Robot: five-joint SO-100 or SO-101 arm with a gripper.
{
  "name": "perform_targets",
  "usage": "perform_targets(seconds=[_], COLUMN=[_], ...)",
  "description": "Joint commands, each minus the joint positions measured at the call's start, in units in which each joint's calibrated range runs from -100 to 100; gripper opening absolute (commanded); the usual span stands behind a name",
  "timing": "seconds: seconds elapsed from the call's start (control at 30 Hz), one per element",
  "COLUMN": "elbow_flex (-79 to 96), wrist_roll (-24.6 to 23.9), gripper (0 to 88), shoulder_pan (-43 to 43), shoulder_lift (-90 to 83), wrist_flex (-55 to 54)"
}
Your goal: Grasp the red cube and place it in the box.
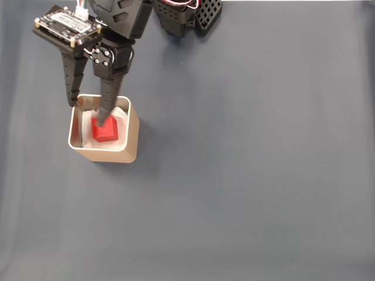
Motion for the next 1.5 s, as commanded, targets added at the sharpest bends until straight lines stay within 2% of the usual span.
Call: perform_targets(seconds=[0.0,0.33,0.77,1.17,1.47], elbow_flex=[-0.6,0.31,21.19,43.16,56.28], wrist_roll=[-0.34,-1.56,-1.03,1.22,2.69], gripper=[0.1,0.1,0.1,0.1,0.1], shoulder_pan=[-1.95,-10.12,-21.83,-24.67,-25.31], shoulder_lift=[-2.31,-4.56,-18.15,-31.82,-41.6], wrist_flex=[-2.26,-3.91,-6.45,-6.12,-1.77])
